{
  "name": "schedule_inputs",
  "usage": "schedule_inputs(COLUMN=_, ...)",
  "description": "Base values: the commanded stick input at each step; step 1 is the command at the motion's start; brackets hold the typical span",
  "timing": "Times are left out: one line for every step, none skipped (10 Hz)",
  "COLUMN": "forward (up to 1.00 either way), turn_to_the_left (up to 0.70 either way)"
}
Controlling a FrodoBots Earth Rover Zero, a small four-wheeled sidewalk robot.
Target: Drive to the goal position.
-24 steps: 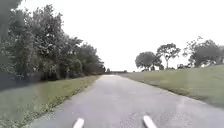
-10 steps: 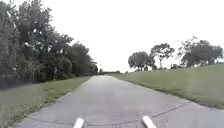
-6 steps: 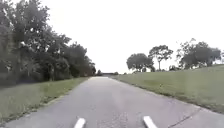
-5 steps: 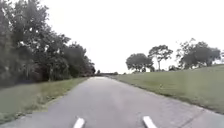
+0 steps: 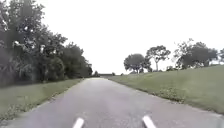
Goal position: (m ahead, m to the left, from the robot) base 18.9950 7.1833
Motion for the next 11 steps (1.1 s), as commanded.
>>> schedule_inputs(forward=0.7, turn_to_the_left=0.0)
schedule_inputs(forward=0.7, turn_to_the_left=0.0)
schedule_inputs(forward=0.7, turn_to_the_left=0.0)
schedule_inputs(forward=0.7, turn_to_the_left=0.0)
schedule_inputs(forward=0.7, turn_to_the_left=0.35)
schedule_inputs(forward=0.7, turn_to_the_left=0.35)
schedule_inputs(forward=0.7, turn_to_the_left=0.35)
schedule_inputs(forward=0.7, turn_to_the_left=0.35)
schedule_inputs(forward=0.7, turn_to_the_left=0.35)
schedule_inputs(forward=0.7, turn_to_the_left=0.08)
schedule_inputs(forward=0.7, turn_to_the_left=0.0)
